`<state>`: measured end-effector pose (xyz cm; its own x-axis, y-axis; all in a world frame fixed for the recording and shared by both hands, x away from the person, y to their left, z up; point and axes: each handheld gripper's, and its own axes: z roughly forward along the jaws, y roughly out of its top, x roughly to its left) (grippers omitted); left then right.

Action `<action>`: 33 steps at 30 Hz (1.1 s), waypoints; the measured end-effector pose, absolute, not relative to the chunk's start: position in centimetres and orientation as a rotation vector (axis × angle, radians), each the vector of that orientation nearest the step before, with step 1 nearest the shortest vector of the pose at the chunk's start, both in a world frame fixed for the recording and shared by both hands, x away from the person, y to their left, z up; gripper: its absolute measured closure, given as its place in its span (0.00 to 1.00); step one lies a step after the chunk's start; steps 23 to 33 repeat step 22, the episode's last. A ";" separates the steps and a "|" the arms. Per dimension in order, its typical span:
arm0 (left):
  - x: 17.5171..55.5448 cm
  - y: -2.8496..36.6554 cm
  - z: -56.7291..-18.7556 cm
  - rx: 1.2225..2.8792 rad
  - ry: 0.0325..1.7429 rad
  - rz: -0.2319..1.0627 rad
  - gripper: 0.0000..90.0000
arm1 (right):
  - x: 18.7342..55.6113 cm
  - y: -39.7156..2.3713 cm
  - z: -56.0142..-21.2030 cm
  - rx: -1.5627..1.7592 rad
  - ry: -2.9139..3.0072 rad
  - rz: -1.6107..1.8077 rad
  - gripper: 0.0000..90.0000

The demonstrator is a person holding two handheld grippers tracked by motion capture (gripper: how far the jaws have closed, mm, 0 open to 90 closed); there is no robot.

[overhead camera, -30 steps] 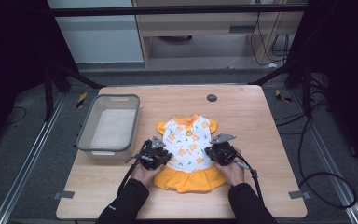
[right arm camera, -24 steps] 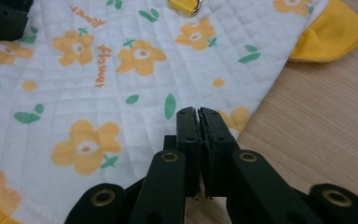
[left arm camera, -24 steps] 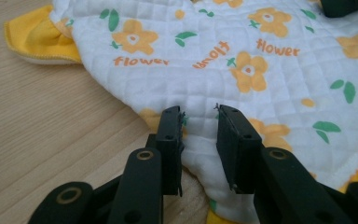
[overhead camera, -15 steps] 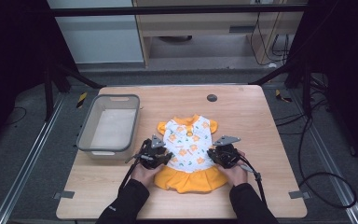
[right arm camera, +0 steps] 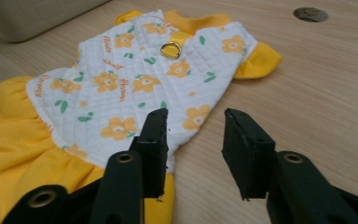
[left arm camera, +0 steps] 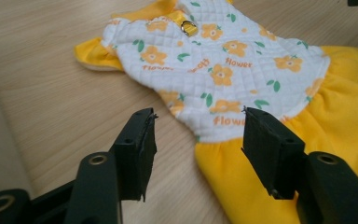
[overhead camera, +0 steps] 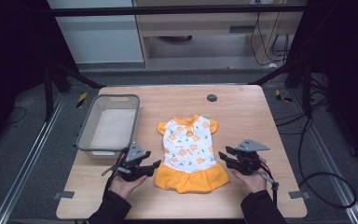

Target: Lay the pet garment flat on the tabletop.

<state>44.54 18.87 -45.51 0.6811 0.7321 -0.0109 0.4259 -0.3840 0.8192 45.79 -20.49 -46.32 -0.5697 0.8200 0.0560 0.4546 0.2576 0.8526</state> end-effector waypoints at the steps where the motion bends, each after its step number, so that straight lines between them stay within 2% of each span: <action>1: 43.9 20.0 -45.7 2.018 0.911 0.446 0.44 | 45.3 -21.2 -46.5 1.181 2.117 1.246 0.58; 3: 43.7 20.5 -45.7 2.015 0.922 0.442 0.43 | 45.1 -21.6 -46.6 1.190 2.109 1.238 0.55; 4: 43.2 21.5 -45.8 2.005 0.940 0.430 0.42 | 44.8 -22.2 -46.8 1.219 2.091 1.228 0.48; 6: 43.0 22.1 -45.9 2.001 0.944 0.429 0.40 | 44.7 -22.5 -46.9 1.230 2.084 1.221 0.44; 8: 42.5 23.1 -46.1 1.992 0.967 0.415 0.39 | 44.4 -23.6 -47.4 1.273 2.066 1.208 0.34; 14: 41.5 25.3 -46.8 1.990 1.011 0.406 0.35 | 43.8 -25.1 -48.3 1.319 2.057 1.157 0.25; 22: 40.6 28.3 -47.5 1.983 1.076 0.448 0.32 | 43.5 -26.1 -48.4 1.321 2.026 1.140 0.20; 33: 40.6 28.3 -47.5 1.983 1.076 0.448 0.32 | 43.5 -26.1 -48.4 1.321 2.026 1.140 0.20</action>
